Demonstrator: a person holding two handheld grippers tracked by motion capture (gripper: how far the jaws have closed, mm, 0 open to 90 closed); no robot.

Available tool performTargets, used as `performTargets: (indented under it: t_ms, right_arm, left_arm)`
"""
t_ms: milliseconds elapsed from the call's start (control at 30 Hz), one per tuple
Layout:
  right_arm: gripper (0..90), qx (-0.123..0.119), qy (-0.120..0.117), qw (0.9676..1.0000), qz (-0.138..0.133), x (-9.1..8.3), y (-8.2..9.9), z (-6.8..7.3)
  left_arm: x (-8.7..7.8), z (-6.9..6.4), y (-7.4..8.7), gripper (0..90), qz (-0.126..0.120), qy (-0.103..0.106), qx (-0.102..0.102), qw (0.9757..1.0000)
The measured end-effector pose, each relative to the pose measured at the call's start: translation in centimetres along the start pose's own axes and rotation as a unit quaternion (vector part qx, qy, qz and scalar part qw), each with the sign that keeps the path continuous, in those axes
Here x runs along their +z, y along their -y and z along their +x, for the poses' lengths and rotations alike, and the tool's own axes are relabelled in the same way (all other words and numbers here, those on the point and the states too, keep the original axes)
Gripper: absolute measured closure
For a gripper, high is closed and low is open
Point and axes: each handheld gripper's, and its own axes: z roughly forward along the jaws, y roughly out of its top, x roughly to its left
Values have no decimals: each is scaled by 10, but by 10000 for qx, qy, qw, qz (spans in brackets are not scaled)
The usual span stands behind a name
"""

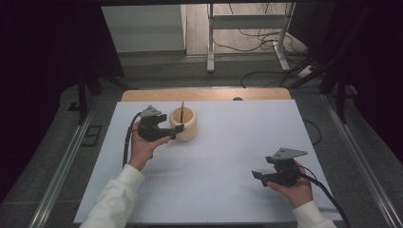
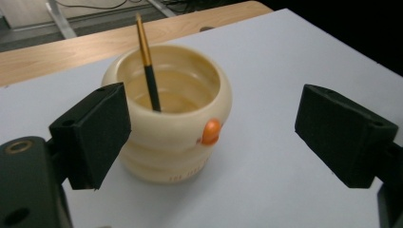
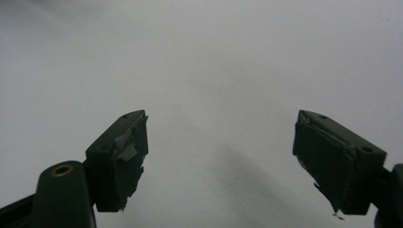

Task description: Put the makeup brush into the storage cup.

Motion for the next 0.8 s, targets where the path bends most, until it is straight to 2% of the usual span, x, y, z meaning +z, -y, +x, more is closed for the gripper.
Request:
performTargets:
  t_ms: [233, 367, 633, 700, 800]
  right_arm:
    - [201, 6, 1, 10000, 16, 1, 0, -1]
    - [200, 13, 3, 10000, 21, 2, -1, -2]
    - [201, 19, 16, 10000, 36, 2, -1, -2]
    - [201, 15, 20, 10000, 40, 2, -1, -2]
    - [200, 8, 20, 10000, 69, 3, 0, -1]
  left_arm:
    - [-20, -6, 20, 119, 60, 4, 208, 9998]
    - [-35, -11, 36, 121, 37, -85, 362, 9993]
    - [-50, -16, 58, 122, 128, -125, 438, 9989]
    - [-55, -16, 69, 137, 86, -335, 445, 9984]
    - [-60, -14, 77, 143, 151, -326, 379, 9986]
